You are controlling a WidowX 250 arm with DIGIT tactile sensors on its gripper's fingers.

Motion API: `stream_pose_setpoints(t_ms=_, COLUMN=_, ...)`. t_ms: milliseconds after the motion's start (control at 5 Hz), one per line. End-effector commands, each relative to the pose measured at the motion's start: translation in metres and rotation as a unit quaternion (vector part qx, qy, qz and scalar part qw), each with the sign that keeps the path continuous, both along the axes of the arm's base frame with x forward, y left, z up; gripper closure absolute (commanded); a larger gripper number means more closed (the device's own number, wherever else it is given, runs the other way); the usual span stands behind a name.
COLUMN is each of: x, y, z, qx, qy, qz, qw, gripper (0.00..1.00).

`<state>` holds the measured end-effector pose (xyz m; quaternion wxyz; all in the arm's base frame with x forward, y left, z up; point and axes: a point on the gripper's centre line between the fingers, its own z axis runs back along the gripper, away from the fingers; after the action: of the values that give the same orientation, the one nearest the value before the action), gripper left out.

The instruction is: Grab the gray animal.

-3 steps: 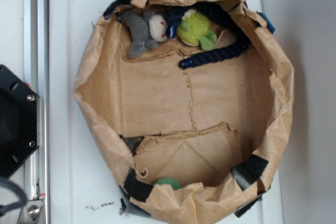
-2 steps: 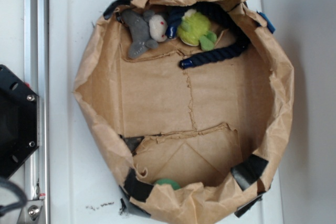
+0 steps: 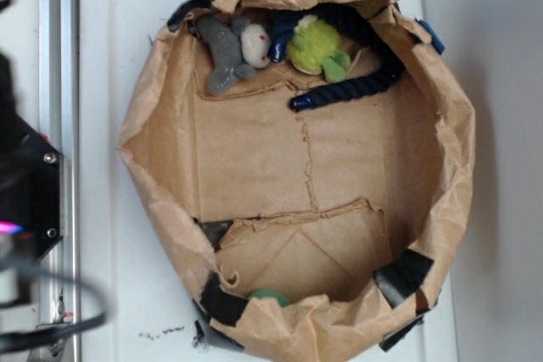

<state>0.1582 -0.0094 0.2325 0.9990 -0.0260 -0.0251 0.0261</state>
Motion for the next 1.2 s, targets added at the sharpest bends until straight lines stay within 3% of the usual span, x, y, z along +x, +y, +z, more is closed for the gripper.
stream_pose_setpoints(t_ms=0, x=0.044, y=0.019, z=-0.010, qx=-0.001, qy=-0.028, qz=-0.005, qw=1.000, gripper=0.00)
stream_pose_setpoints(t_ms=200, x=0.045, y=0.022, z=-0.037, qx=0.020, qy=-0.024, qz=-0.023, qw=0.999, gripper=0.00)
stream_pose_setpoints(t_ms=1000, x=0.088, y=0.021, z=-0.071, qx=0.030, qy=-0.023, qz=-0.033, qw=0.999, gripper=0.00)
